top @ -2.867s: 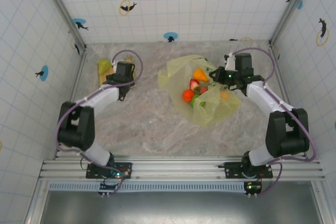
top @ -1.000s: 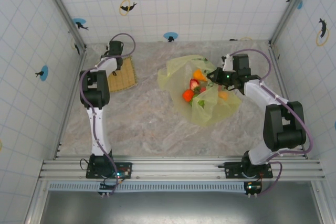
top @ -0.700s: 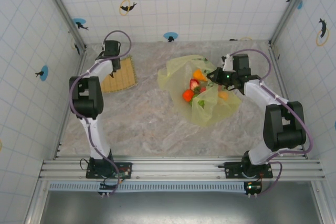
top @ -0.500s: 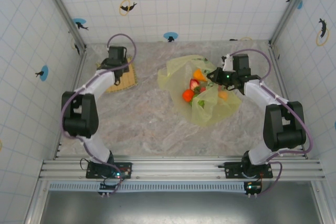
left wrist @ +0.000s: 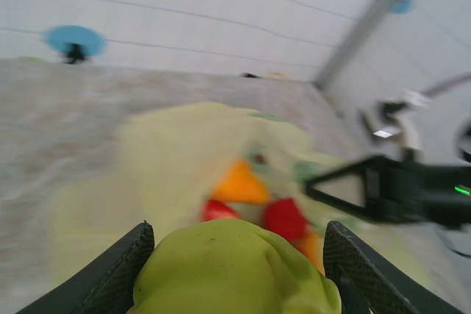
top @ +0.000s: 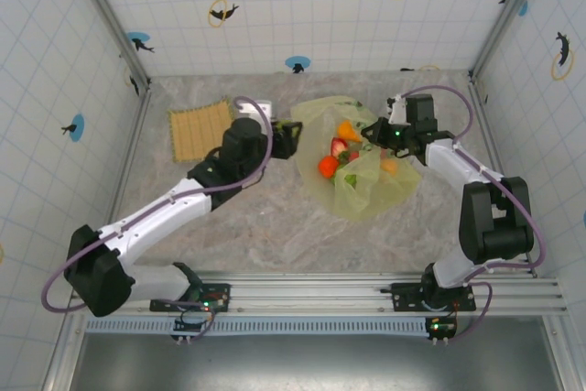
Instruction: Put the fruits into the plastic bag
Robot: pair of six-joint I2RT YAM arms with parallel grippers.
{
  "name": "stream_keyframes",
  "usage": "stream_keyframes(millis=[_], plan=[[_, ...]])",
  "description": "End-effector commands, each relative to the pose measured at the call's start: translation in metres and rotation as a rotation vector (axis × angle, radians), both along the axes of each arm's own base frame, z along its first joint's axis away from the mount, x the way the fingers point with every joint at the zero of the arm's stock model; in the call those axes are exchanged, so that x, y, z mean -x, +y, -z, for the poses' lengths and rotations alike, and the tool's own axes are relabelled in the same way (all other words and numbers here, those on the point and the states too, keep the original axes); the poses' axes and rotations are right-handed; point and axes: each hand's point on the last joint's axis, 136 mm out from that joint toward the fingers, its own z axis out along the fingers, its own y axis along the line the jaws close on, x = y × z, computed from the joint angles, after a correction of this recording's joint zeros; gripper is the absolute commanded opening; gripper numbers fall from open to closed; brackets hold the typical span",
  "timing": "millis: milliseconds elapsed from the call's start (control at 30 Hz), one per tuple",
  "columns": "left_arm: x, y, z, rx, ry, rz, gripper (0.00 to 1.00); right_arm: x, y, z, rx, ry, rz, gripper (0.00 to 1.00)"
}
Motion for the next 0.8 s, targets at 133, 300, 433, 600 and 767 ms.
stream_keyframes(millis=[133,300,433,600,767], plan=[[-0.005,-0.068,0.036,-0.041,0.045,0.135,0.52,-0.004,0.006,-0.031,-0.004,-0.07,-0.009,0.0],[-0.038,-0.083,0.075,-0.2,0.0,0.091,0.52,-0.002,0.004,-0.04,0.004,-0.086,-0.005,0.0],[-0.069,-0.075,0.106,-0.387,-0.078,-0.004,0.53,-0.004,0.003,-0.048,0.008,-0.091,-0.002,0.0],[-0.093,-0.073,0.131,-0.484,-0.121,-0.064,0.55,-0.006,0.005,-0.052,0.0,-0.093,0.001,0.0],[-0.11,-0.076,0.144,-0.5,-0.157,-0.1,0.59,-0.007,0.006,-0.052,-0.005,-0.089,0.007,0.0]])
